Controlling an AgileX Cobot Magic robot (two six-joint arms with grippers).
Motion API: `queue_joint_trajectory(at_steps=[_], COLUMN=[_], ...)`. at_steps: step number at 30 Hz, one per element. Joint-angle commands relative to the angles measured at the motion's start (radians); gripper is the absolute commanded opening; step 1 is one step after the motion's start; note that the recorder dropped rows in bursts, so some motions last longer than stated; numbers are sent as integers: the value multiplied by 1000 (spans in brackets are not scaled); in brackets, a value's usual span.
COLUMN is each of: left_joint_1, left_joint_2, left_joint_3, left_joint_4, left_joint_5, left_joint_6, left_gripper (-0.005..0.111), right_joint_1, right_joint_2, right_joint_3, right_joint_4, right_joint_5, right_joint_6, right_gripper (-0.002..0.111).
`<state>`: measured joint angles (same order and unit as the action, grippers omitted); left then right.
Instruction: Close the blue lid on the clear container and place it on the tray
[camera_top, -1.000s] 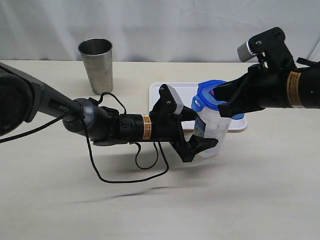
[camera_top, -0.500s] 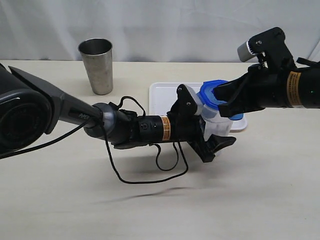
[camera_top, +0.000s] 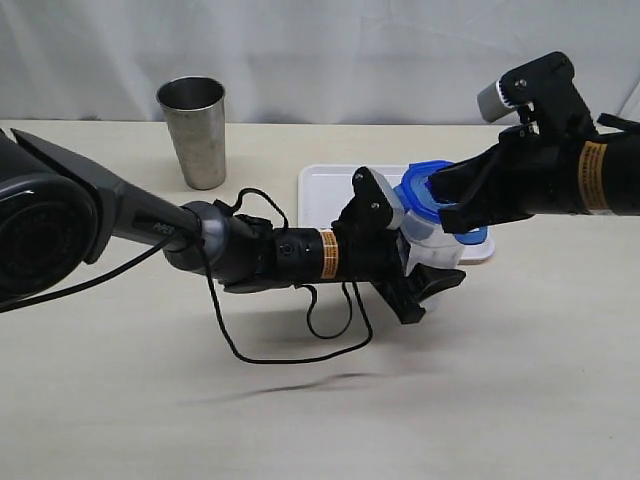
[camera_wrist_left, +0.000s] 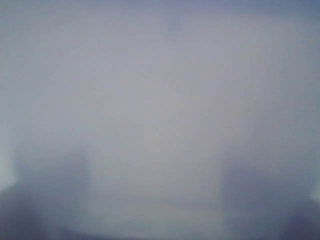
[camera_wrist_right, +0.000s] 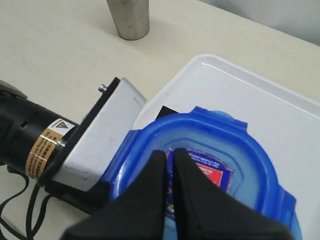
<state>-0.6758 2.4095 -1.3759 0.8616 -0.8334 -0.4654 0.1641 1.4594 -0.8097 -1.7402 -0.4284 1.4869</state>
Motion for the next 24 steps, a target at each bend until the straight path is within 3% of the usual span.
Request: queue_joint_trajectory(at_steps=[1, 5, 8, 13, 20, 24], left_joint_1=[29, 58, 91, 155, 225, 255], left_joint_2=[-40, -65, -67, -67, -67, -71], left_joint_3=[-3, -1, 18, 60, 108, 108], left_joint_4=[90, 136, 137, 148, 275, 312], left_joint_5=[29, 5, -132, -320, -377, -376], left_joint_6=[-63, -109, -111, -109, -72, -71], left_gripper=[0, 0, 0, 0, 0, 0], right_joint_1=[2, 2, 2, 2, 2, 2], right_joint_2=[-61, -117, -161, -236, -218, -183], right_joint_3=[-15, -32, -36, -37, -45, -97], right_joint_4=[-4, -4, -4, -4, -4, -4], right_joint_5=[-19, -101, -86, 25, 43, 149], right_joint_6=[95, 161, 196, 303, 367, 356], right_gripper=[13, 36, 48, 48, 48, 48])
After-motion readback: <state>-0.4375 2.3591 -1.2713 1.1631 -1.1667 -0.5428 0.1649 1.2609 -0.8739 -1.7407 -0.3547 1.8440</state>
